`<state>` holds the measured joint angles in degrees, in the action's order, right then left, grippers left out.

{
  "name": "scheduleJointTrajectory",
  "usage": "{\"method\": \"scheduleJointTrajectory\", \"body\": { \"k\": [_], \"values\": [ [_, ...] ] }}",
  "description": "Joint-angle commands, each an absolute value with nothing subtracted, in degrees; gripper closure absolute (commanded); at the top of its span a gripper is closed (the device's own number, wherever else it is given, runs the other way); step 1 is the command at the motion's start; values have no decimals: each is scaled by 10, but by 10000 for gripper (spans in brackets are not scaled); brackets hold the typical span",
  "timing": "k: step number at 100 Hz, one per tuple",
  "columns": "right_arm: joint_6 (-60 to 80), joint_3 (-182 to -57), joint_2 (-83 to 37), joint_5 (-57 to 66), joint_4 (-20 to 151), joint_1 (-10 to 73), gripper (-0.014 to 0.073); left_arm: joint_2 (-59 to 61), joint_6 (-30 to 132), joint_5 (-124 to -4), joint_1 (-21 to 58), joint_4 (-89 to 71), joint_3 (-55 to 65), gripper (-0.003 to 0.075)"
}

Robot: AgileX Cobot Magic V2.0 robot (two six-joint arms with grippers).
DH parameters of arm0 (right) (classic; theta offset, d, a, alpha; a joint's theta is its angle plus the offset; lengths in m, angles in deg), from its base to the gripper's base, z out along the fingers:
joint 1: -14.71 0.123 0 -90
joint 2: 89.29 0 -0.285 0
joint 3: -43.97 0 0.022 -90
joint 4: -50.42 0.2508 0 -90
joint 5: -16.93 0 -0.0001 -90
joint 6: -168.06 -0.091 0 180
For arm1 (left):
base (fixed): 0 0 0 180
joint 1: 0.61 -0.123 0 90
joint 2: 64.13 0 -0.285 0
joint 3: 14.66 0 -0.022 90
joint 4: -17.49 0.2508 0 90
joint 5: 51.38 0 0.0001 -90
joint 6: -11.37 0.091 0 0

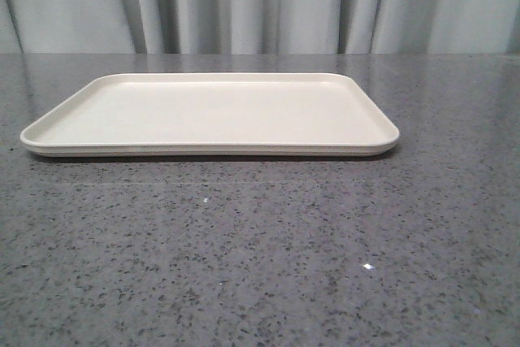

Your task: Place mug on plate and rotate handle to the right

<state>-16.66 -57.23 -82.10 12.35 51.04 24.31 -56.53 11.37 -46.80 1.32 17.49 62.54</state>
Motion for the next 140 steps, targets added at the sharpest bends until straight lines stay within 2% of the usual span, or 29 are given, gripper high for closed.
{"method": "scheduleJointTrajectory", "body": {
  "k": [1, 121, 140],
  "values": [
    [-164, -573, -823, 172, 504, 242, 705, -583, 114, -425, 11, 175, 631, 740],
    [-164, -573, -823, 172, 504, 242, 705, -583, 114, -424, 11, 172, 631, 740],
    [-164, -573, -823, 215, 504, 242, 705, -583, 109, -369, 11, 164, 629, 740]
  ]
}}
